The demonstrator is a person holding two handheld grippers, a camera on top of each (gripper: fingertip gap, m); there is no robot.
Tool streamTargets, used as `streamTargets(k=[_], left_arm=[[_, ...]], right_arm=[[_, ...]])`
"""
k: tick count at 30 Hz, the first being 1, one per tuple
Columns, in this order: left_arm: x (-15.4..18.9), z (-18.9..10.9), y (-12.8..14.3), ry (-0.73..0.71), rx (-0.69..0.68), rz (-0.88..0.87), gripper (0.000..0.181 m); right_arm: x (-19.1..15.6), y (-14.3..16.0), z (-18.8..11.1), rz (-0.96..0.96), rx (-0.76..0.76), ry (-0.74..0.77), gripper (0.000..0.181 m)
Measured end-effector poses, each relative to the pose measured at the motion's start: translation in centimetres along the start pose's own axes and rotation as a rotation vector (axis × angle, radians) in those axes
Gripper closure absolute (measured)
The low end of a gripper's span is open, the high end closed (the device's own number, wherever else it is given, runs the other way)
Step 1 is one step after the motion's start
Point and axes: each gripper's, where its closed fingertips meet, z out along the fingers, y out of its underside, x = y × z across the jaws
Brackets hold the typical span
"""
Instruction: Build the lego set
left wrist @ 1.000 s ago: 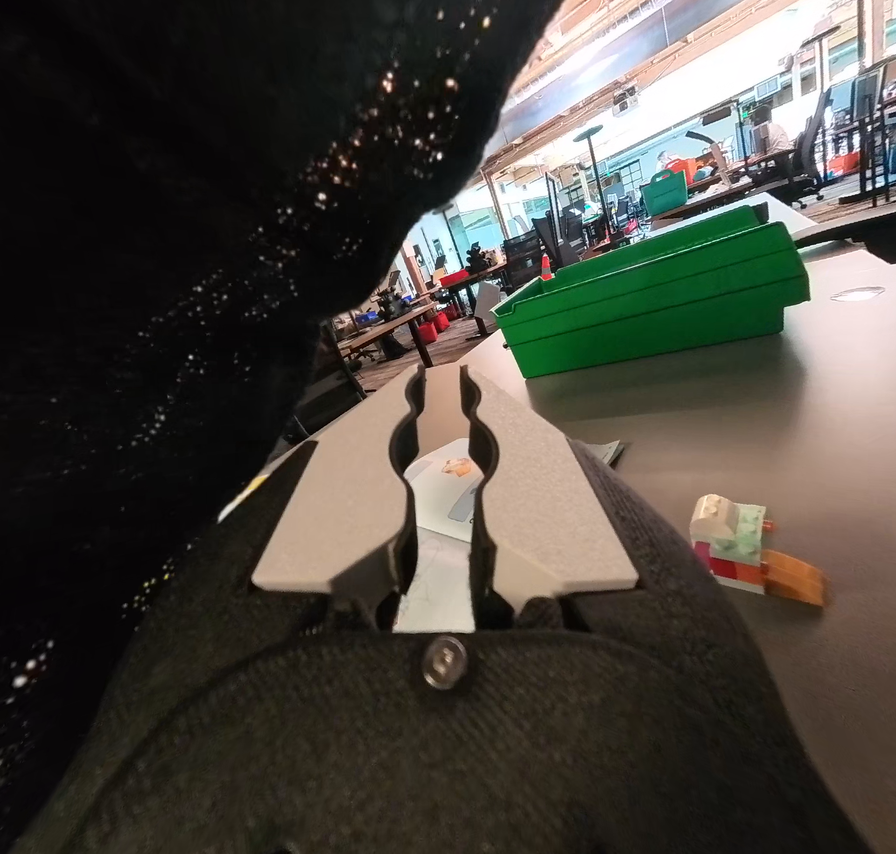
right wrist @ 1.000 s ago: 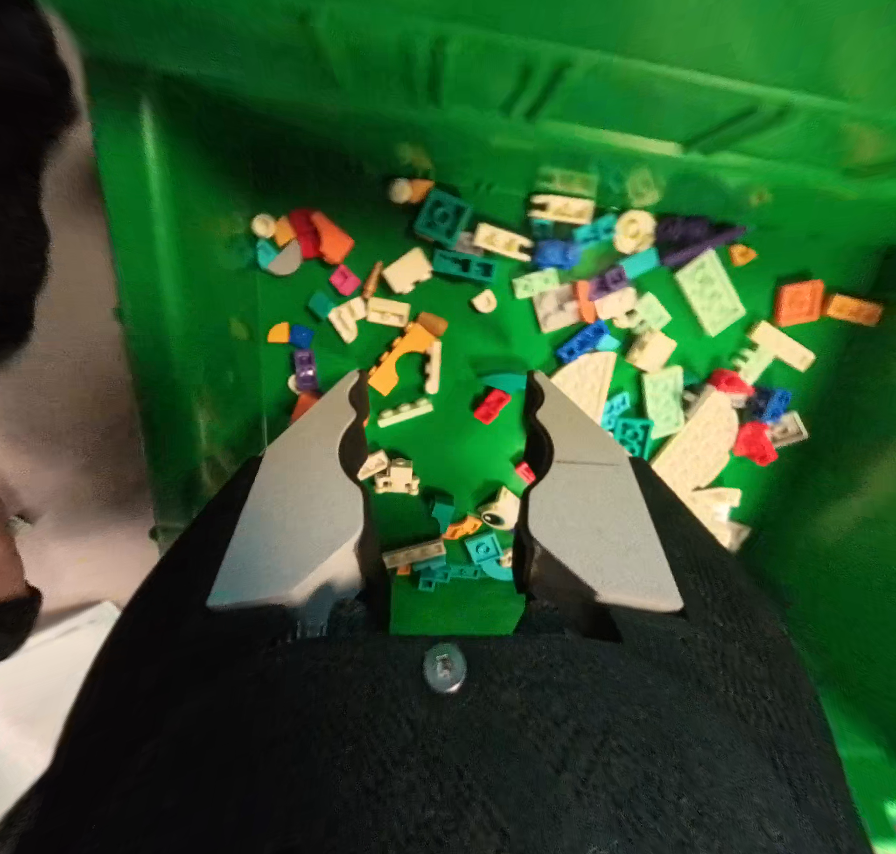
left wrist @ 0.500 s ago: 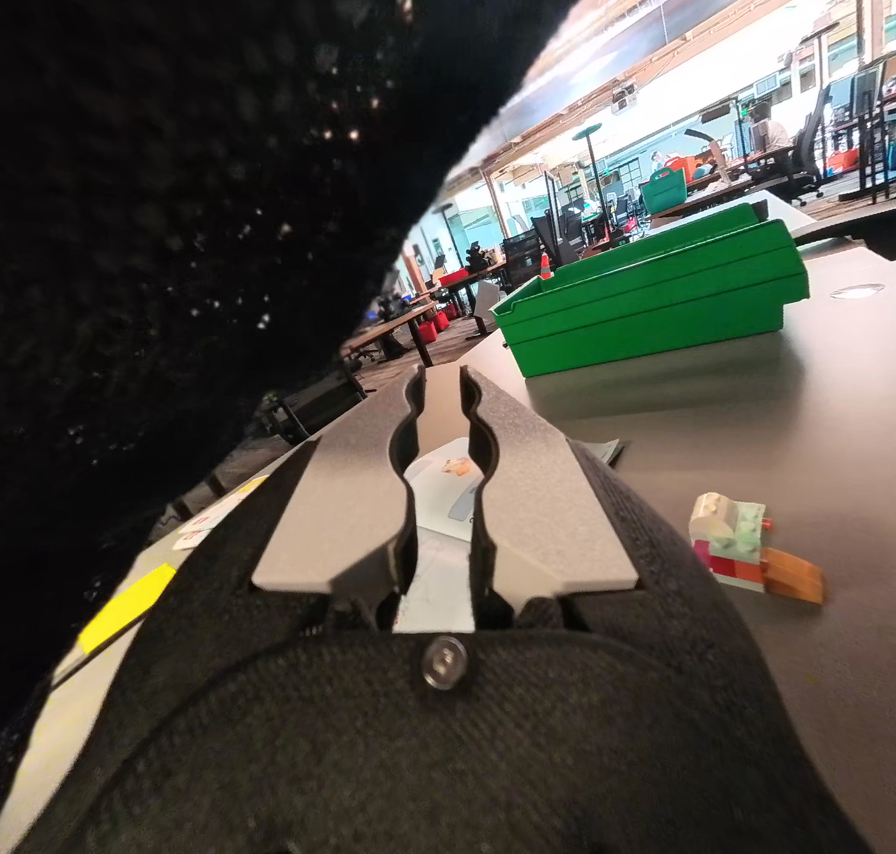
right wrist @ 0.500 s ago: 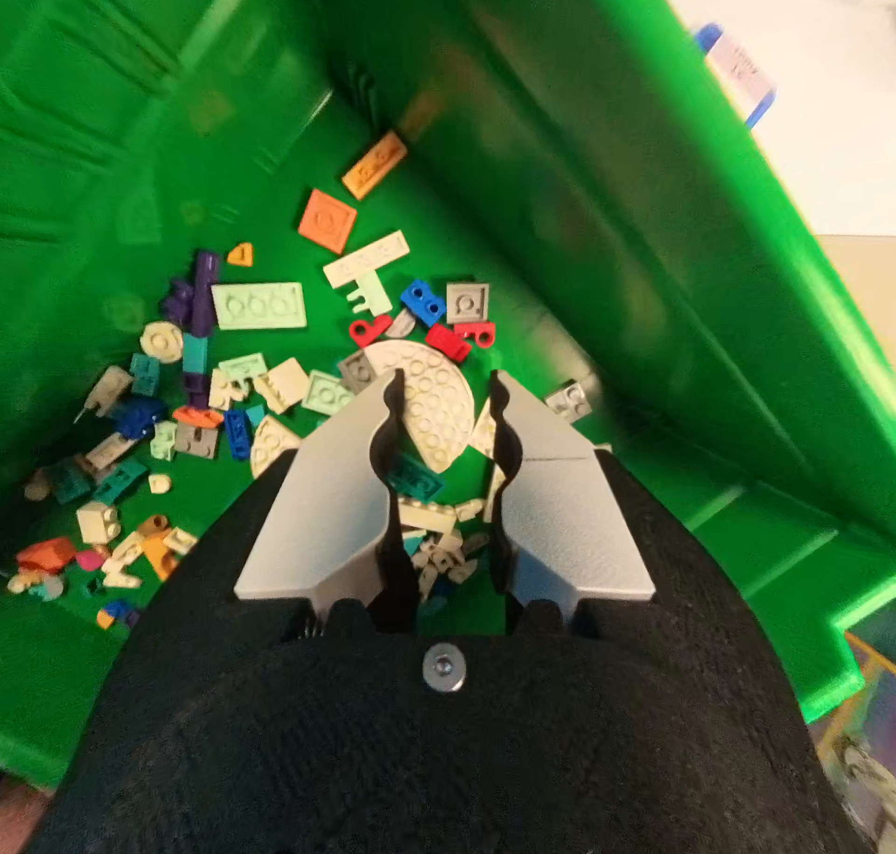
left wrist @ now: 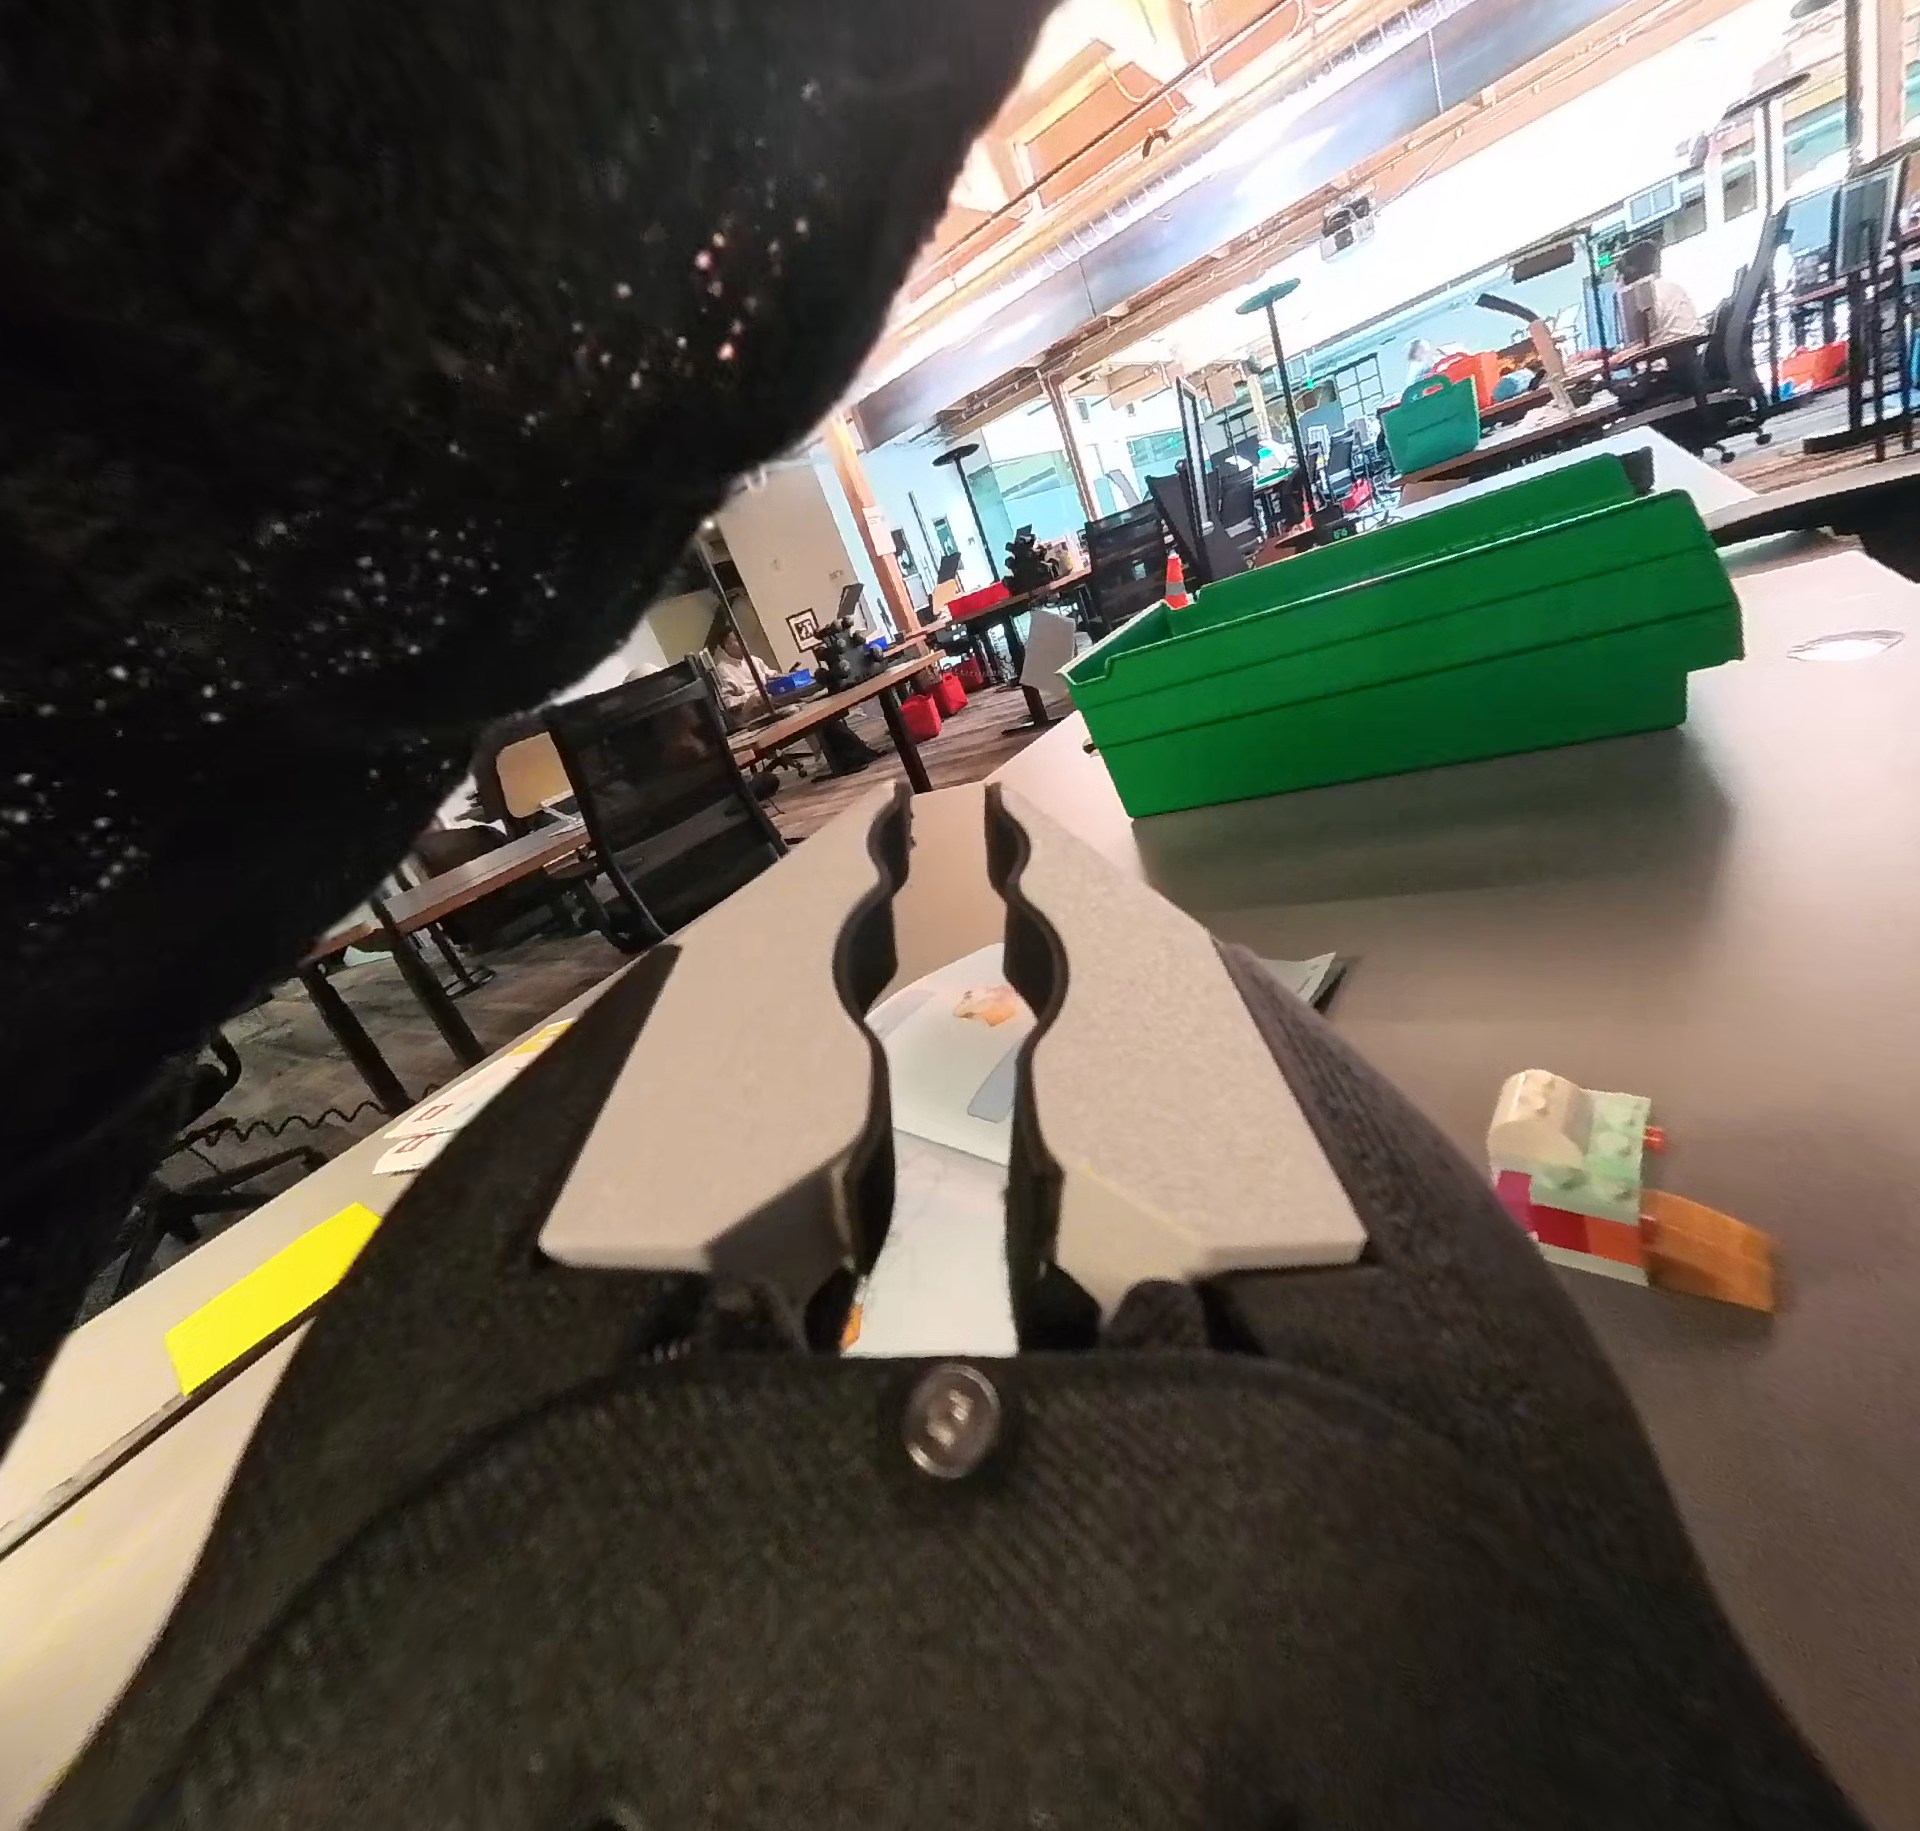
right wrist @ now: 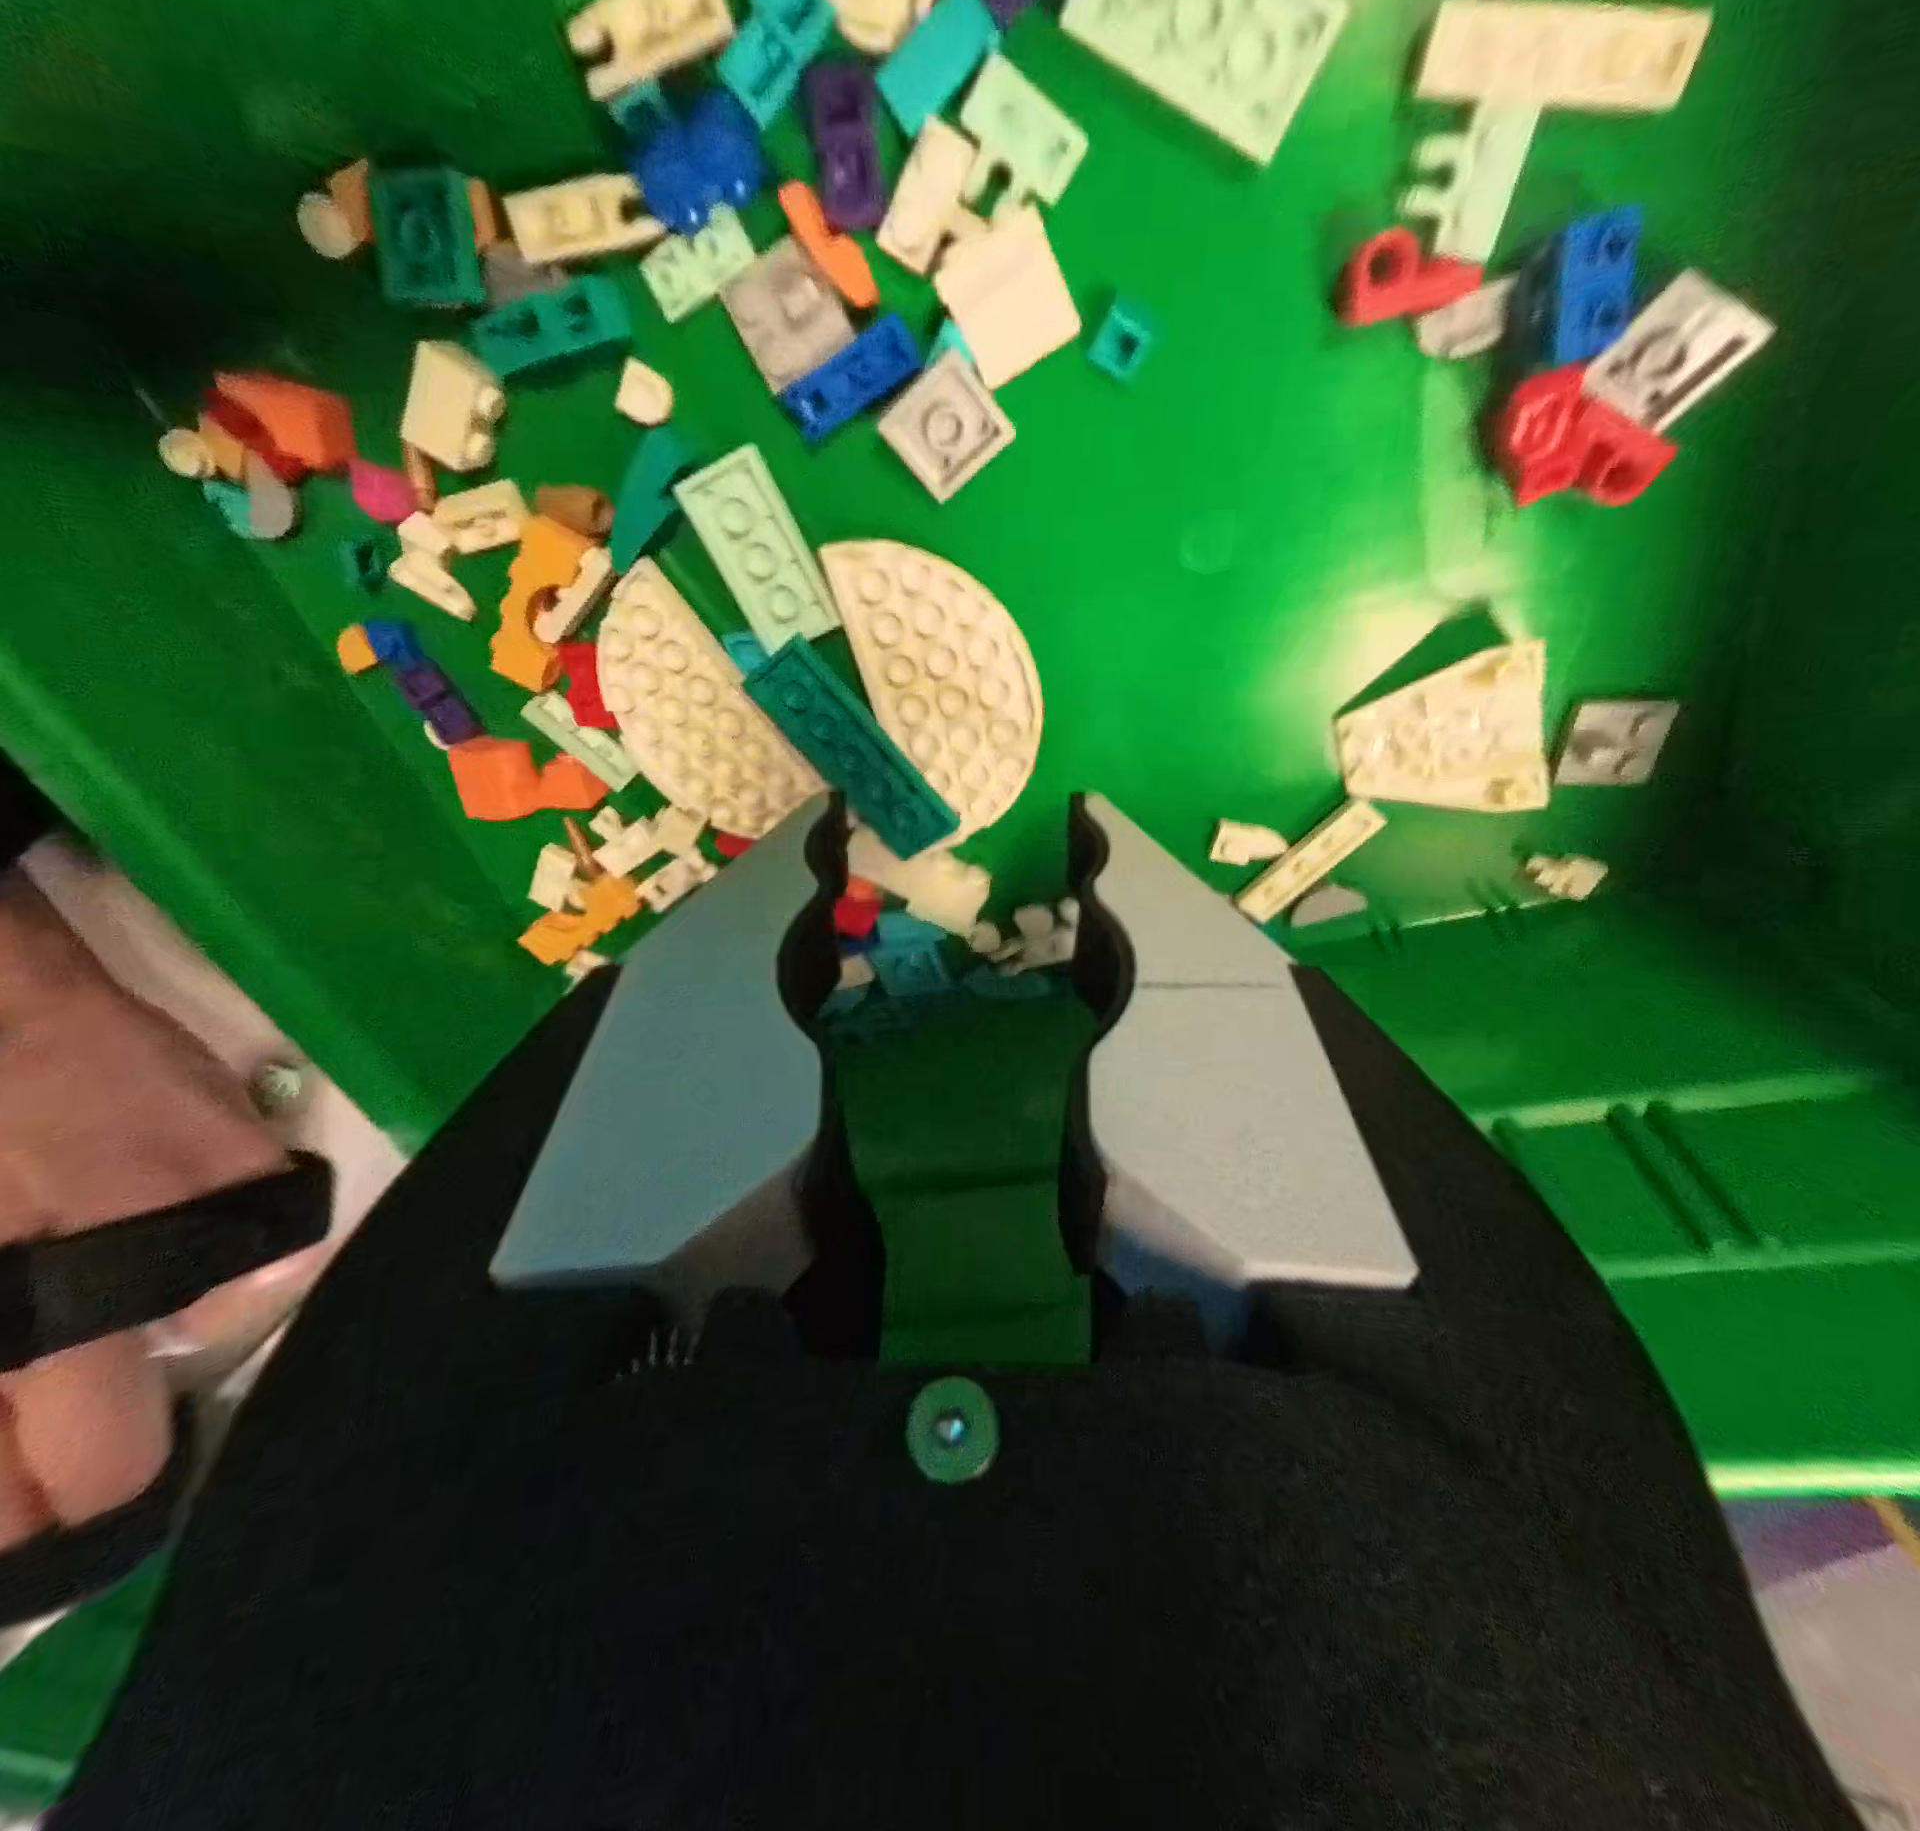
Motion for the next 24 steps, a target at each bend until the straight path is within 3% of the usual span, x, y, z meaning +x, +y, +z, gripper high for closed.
streamTargets(k=[7, 15, 21, 24], left_arm=[[0.1, 0.0, 0.0, 0.002, 0.001, 0.001, 0.168], [0.2, 0.1, 0.0, 0.006, 0.000, 0.003, 0.168], [-0.1, 0.1, 0.0, -0.001, 0.001, -0.002, 0.168], [-0.1, 0.1, 0.0, -0.004, 0.001, 0.003, 0.168]], right_arm=[[-0.2, -1.5, 0.9, -0.014, 0.042, -0.060, 0.141], [-0.1, -1.5, 0.6, 0.000, 0.028, -0.156, 0.161], [-0.3, -1.6, -0.6, -0.169, 0.080, -0.001, 0.169], [0.3, -1.8, -1.3, -0.286, 0.116, 0.184, 0.170]])
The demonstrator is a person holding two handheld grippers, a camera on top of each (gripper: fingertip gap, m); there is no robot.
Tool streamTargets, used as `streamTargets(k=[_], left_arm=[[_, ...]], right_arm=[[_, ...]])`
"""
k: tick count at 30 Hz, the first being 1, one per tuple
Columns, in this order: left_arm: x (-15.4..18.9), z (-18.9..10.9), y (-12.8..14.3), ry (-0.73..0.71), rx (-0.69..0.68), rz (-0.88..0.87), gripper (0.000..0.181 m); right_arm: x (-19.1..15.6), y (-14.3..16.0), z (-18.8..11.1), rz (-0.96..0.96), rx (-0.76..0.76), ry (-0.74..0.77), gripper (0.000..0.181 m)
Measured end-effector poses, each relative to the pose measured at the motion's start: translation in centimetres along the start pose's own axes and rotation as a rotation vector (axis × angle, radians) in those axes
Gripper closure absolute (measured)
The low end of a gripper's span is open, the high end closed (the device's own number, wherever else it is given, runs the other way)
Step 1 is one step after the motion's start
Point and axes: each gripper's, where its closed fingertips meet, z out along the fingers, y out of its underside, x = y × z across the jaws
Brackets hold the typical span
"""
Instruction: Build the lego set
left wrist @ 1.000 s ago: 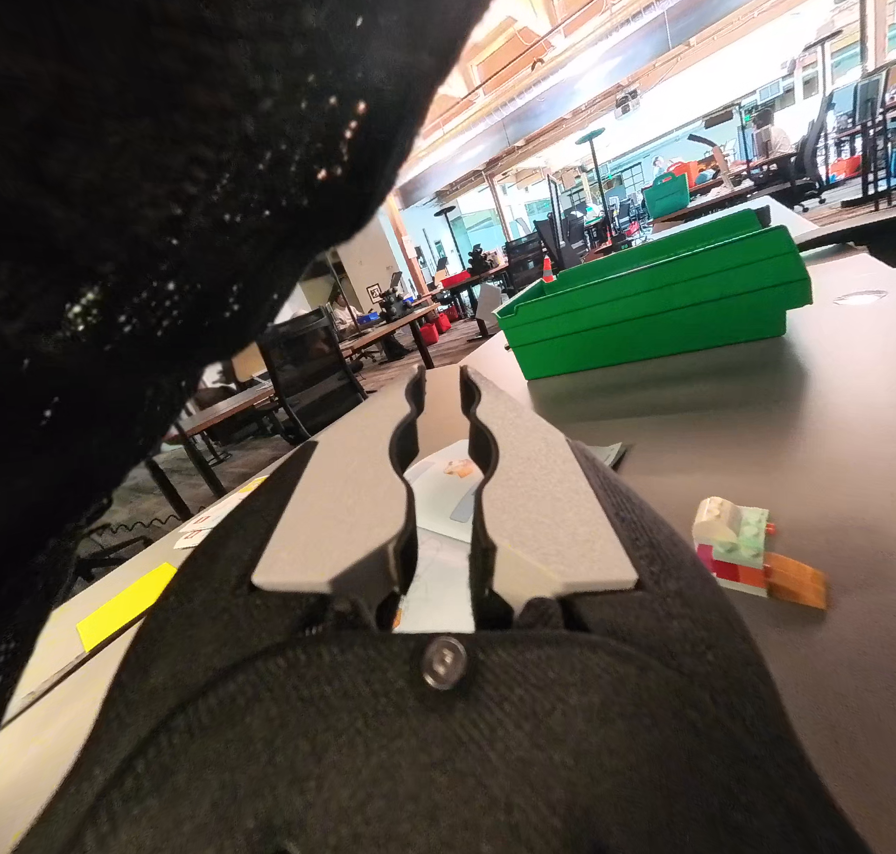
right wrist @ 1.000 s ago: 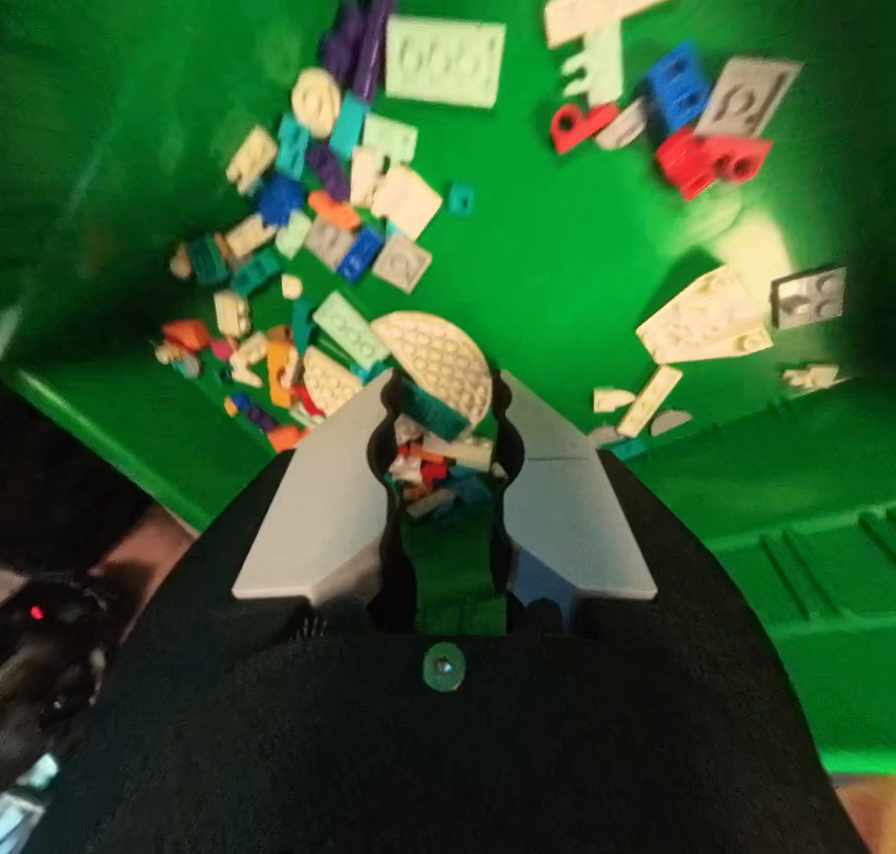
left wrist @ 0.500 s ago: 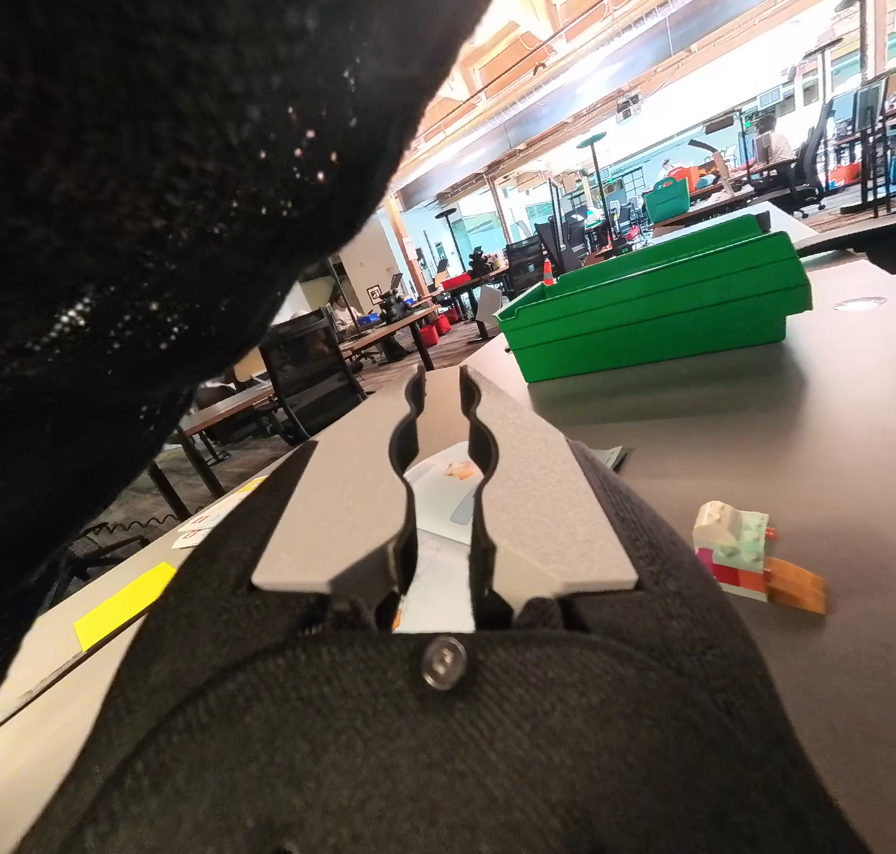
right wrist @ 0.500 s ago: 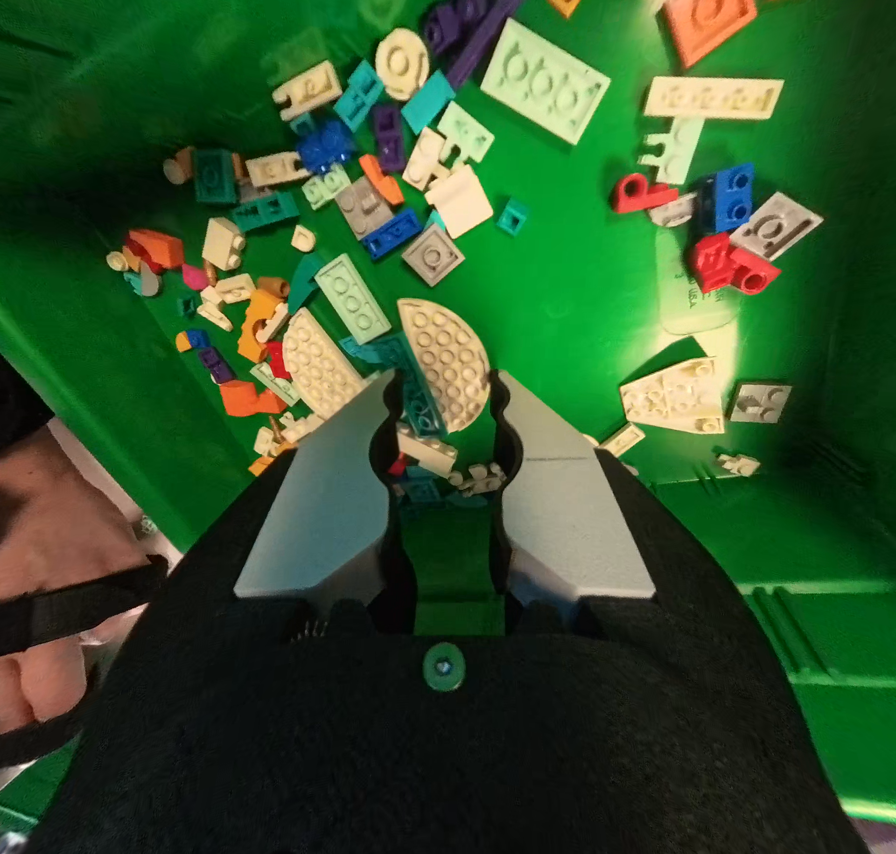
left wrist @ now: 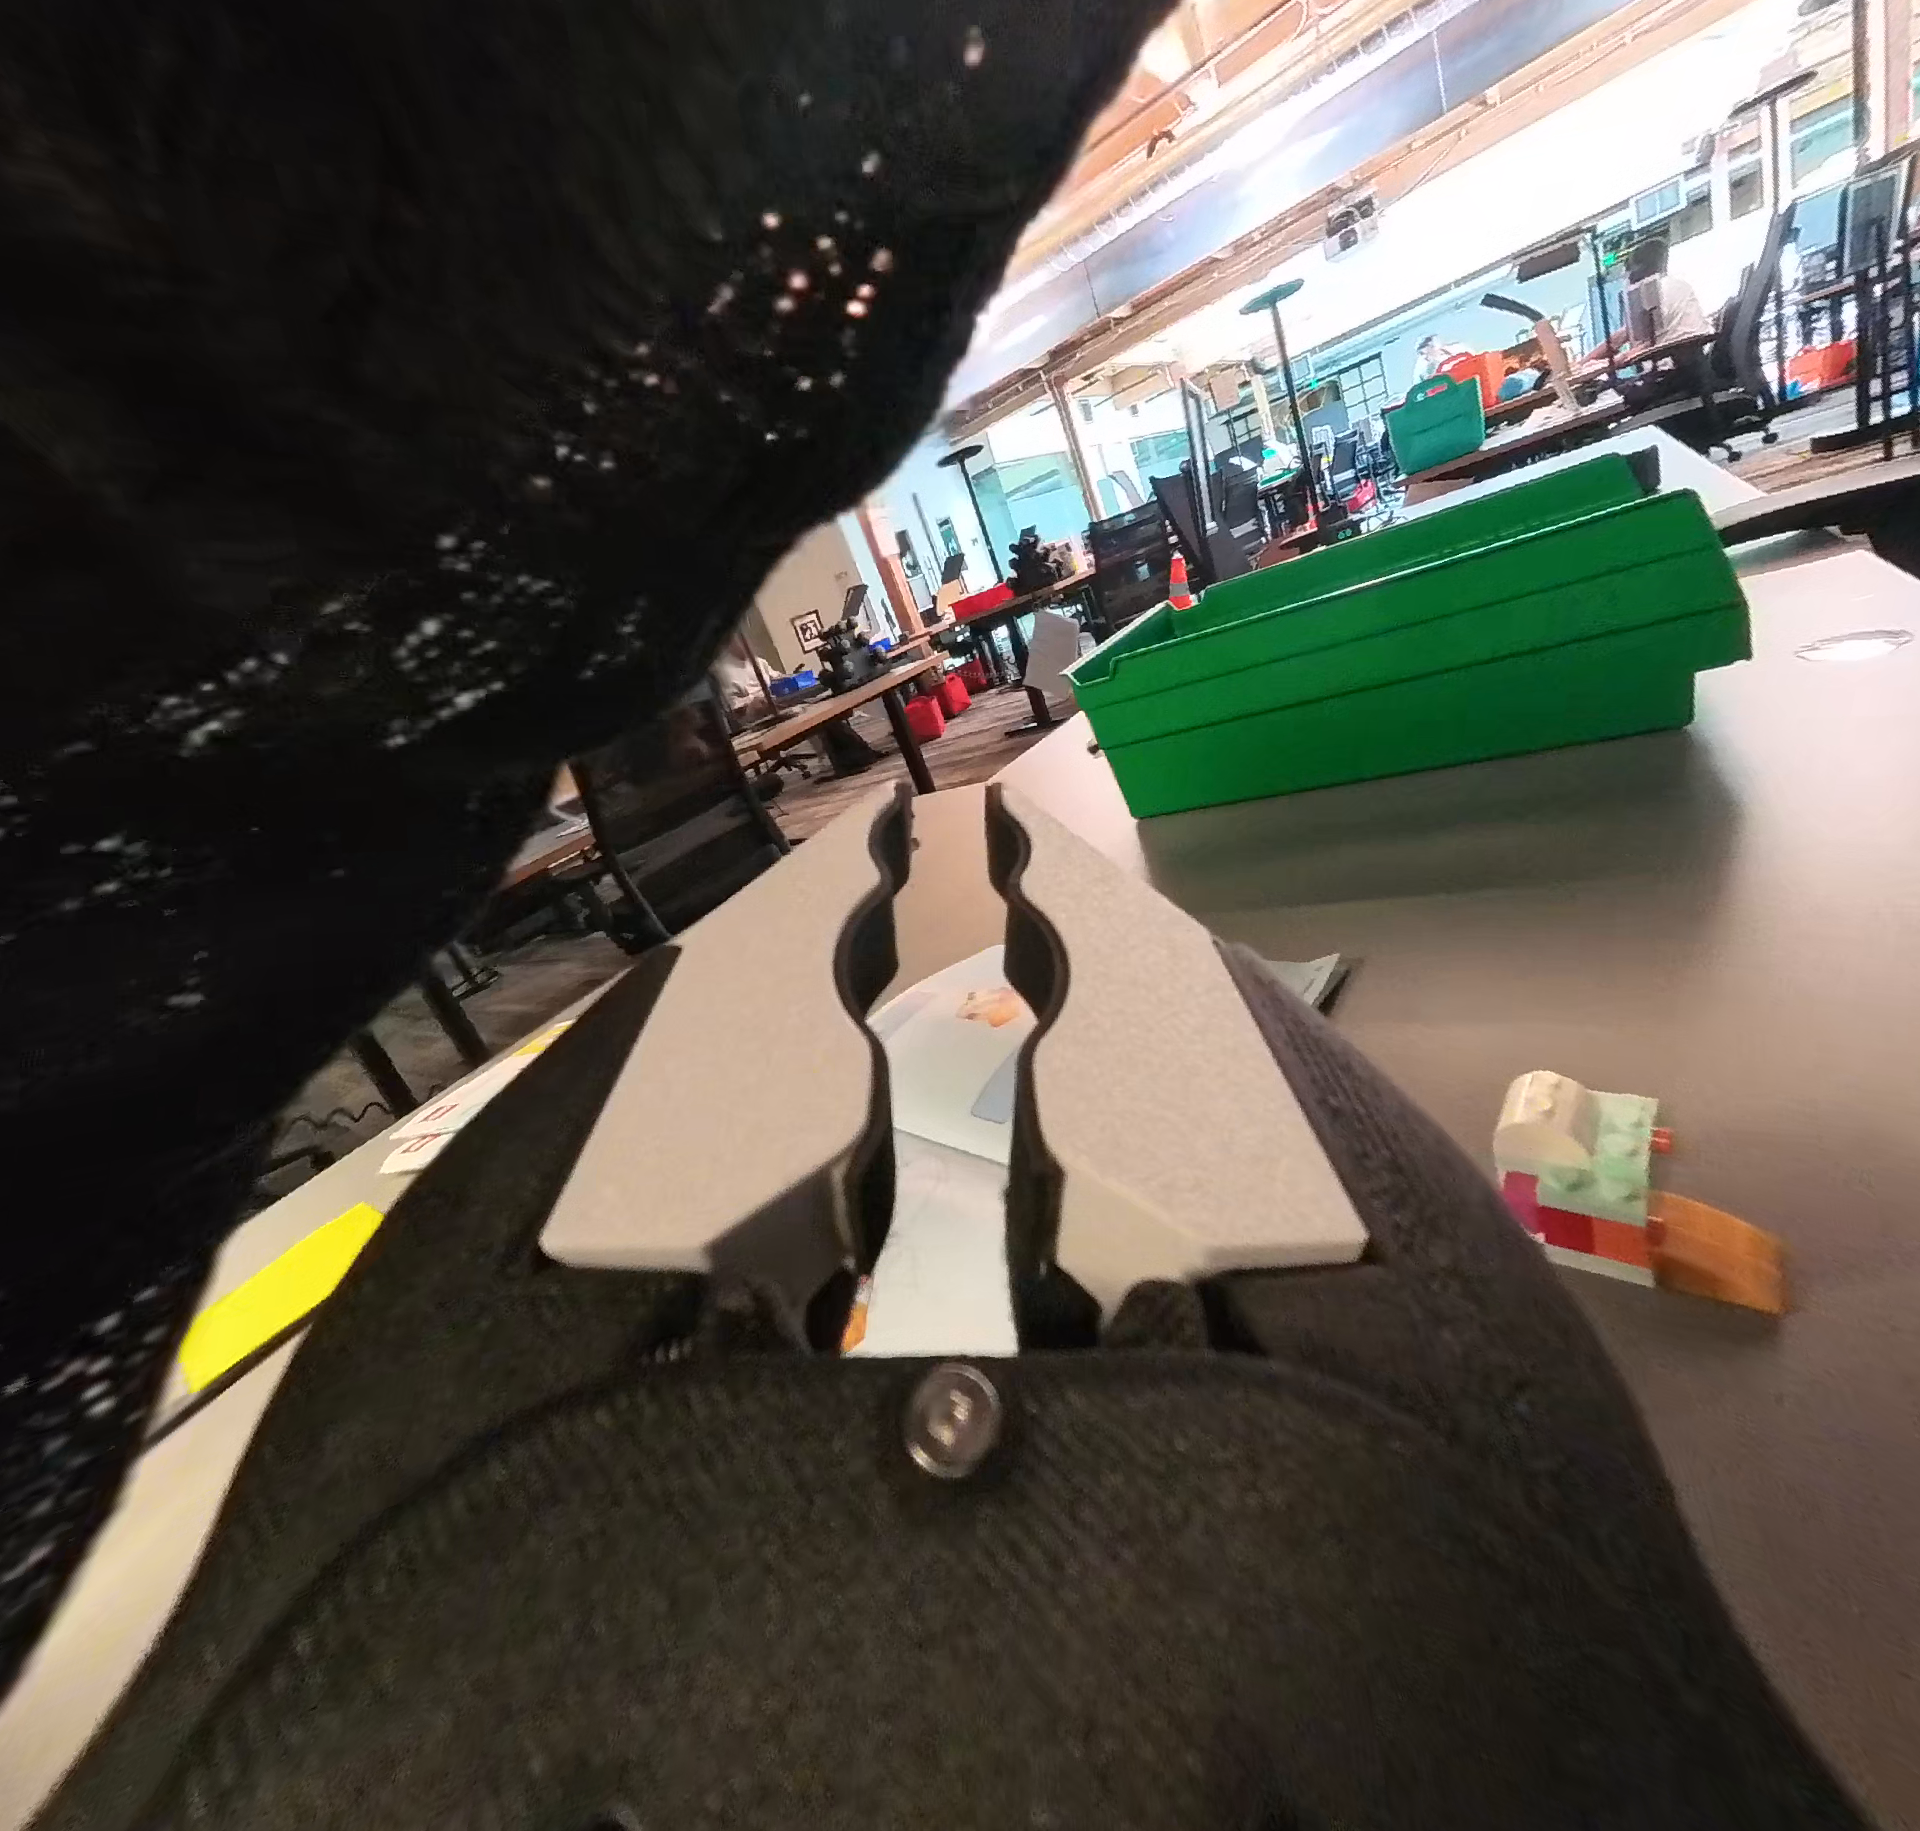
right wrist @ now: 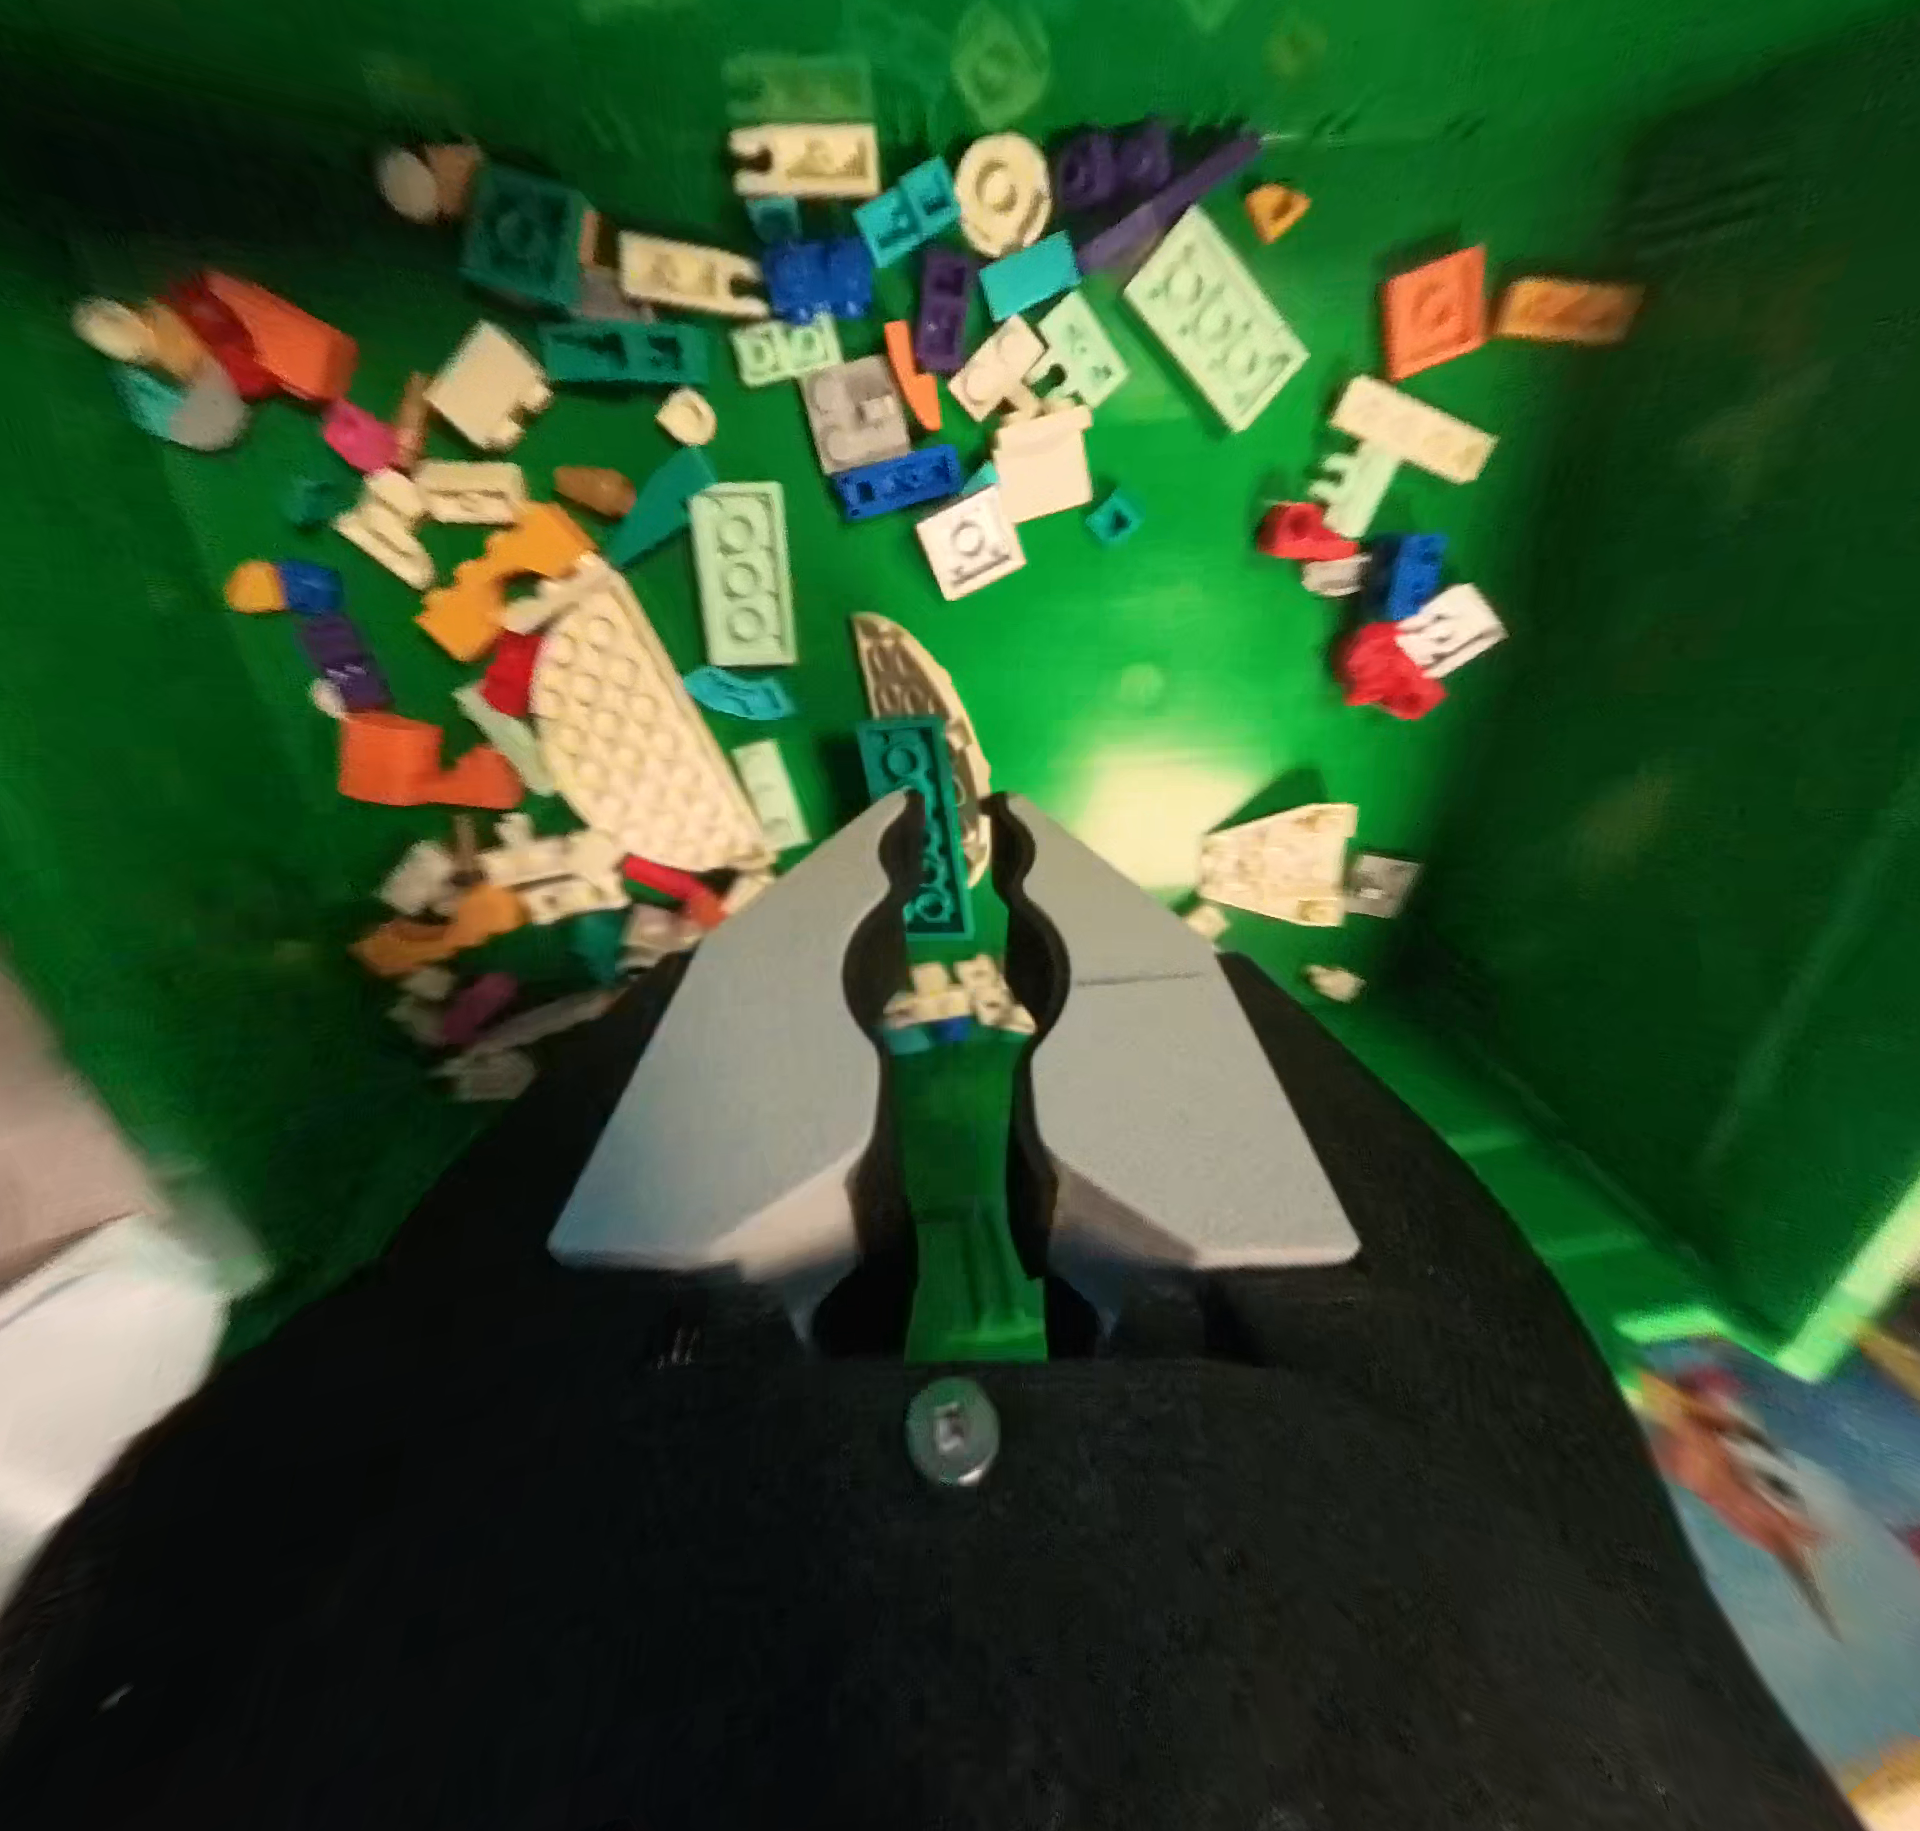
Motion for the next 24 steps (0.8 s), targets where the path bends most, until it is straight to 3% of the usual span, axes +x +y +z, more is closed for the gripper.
streamTargets(k=[3, 5, 7, 9, 12, 14, 17, 20, 24], left_arm=[[0.0, 0.0, 0.0, 0.000, 0.001, 0.001, 0.168], [0.0, 0.0, 0.0, -0.001, 0.001, 0.002, 0.168], [0.1, 0.0, 0.0, 0.003, 0.000, 0.007, 0.168], [0.3, 0.1, 0.0, 0.010, -0.002, 0.017, 0.168], [0.5, 0.1, 0.1, 0.015, -0.004, 0.024, 0.168], [0.5, 0.1, 0.1, 0.015, -0.004, 0.020, 0.168], [0.6, 0.1, 0.2, 0.018, -0.006, 0.019, 0.168], [0.7, 0.1, 0.2, 0.021, -0.007, 0.029, 0.168], [0.5, 0.0, 0.3, 0.016, -0.010, 0.032, 0.168]], right_arm=[[2.2, 0.1, -0.9, -0.171, -0.023, 0.338, 0.175], [1.9, 0.9, -0.6, -0.293, -0.120, 0.447, 0.174], [-0.1, 1.8, 0.4, -0.356, -0.197, 0.409, 0.171], [-2.9, 2.2, 1.2, -0.326, -0.195, 0.258, 0.168], [-4.4, 2.9, 0.0, -0.150, -0.200, 0.067, 0.152], [-2.5, 2.4, -1.3, 0.071, -0.143, 0.048, 0.150], [3.6, 1.9, -3.0, 0.384, -0.052, 0.178, 0.161], [6.4, 1.9, -2.8, 0.656, -0.055, 0.102, 0.166], [8.1, 3.7, -0.9, 0.722, -0.235, 0.064, 0.177]])
